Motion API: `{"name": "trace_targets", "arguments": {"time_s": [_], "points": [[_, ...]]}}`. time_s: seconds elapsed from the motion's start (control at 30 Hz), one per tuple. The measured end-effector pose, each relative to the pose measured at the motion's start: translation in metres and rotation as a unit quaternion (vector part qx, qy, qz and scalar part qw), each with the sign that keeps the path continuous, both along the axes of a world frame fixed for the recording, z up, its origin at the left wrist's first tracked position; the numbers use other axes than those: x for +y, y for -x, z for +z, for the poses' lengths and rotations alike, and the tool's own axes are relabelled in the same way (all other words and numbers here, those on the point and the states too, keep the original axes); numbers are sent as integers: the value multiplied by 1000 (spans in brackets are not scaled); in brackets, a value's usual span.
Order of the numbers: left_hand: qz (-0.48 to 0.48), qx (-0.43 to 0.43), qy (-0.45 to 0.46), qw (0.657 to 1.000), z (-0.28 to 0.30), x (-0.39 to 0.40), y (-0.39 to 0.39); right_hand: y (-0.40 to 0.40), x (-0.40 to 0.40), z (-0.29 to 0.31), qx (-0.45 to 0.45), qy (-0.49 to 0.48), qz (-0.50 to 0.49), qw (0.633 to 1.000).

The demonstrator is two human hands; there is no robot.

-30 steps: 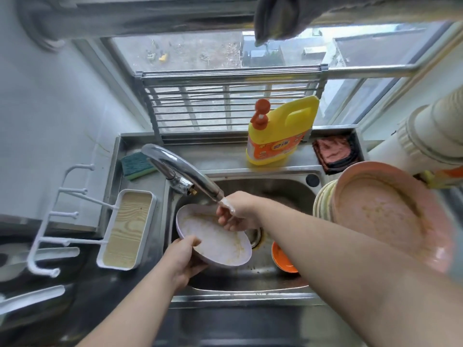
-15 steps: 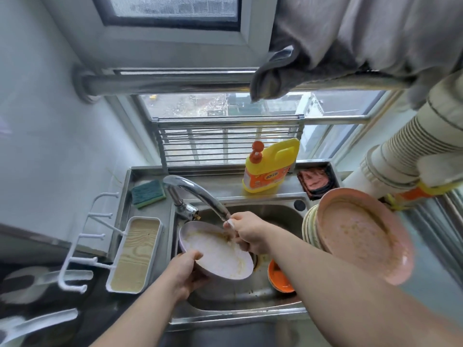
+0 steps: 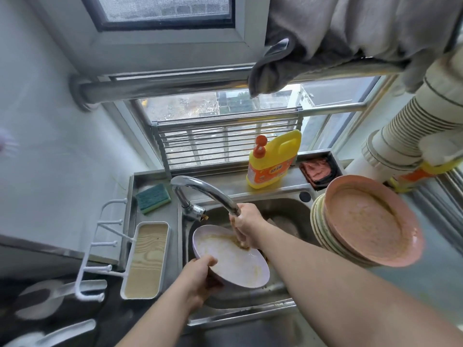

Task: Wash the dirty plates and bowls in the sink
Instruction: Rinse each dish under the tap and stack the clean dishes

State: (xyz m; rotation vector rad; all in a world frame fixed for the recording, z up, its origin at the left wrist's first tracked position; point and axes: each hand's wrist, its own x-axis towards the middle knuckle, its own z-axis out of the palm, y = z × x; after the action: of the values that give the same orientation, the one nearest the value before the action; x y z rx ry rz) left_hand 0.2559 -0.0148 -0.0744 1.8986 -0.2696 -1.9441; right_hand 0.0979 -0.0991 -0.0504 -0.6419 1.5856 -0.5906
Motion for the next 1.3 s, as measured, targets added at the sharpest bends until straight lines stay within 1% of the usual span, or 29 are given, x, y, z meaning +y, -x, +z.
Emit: {"name": "trace_targets", "arguments": {"time_s": [0.03,0.1,0.2,0.23,0.27,0.37,0.4,0.43,0.47,0.5,0.53,0.57,0.63,0.7,0.77,0.83,0.97,1.03,1.07,1.1,1.2,1.23,1.3], "points": [[-4,0,1,1000,0,0,-1,-1,-2,1,-18,-12,-16,1000],[-7,-2,2,1000,-2,0,-4,-4,-8,4,-85,-65,-87,990],[-3,-1,6,1000,-2,0,-6,-4,-17,7,-201,-97,-187,957],[-4,-1,6,1000,-2,1,-6,-3,-19,9,-220,-103,-203,949],[-3,-2,4,1000,-3,1,-7,-3,-20,11,-217,-105,-204,949],[0,-3,-2,1000,-4,1,-9,-5,-23,15,-164,-105,-168,966],[1,-4,-3,1000,-4,1,-10,-7,-24,13,-119,-84,-132,980],[3,-4,-5,1000,-4,1,-10,-9,-24,7,-53,-44,-77,995],[6,-4,-6,1000,-5,1,-10,-11,-21,6,9,-3,-9,1000],[9,-2,-6,1000,-5,1,-11,-12,-18,2,66,36,55,996],[11,-1,-5,1000,-6,1,-11,-13,-13,6,86,51,94,991],[12,0,-5,1000,-6,2,-11,-11,-8,11,76,48,113,990],[14,-1,-8,1000,-6,2,-12,-7,-3,14,66,29,124,990],[17,-2,-10,1000,-7,2,-12,-1,1,10,94,14,139,986],[25,-6,-11,1000,-7,1,-10,1,2,1,113,20,137,984],[29,-7,-10,1000,-8,1,-8,3,-1,-11,123,23,108,986],[22,-6,-9,1000,-9,1,-3,10,-4,-20,96,33,75,992],[17,-8,-10,1000,-8,1,-1,9,-4,-18,74,20,54,996],[15,-9,-10,1000,-9,0,0,8,-3,-18,48,3,35,998],[15,-9,-11,1000,-9,0,0,6,-4,-18,7,-15,-4,1000],[15,-11,-10,1000,-10,-2,2,5,-1,-22,-68,-38,-40,996],[17,-11,-10,1000,-10,-2,2,3,-1,-22,-106,-50,-63,991],[20,-8,-11,1000,-10,-3,3,3,0,-23,-138,-33,-92,986]]}}
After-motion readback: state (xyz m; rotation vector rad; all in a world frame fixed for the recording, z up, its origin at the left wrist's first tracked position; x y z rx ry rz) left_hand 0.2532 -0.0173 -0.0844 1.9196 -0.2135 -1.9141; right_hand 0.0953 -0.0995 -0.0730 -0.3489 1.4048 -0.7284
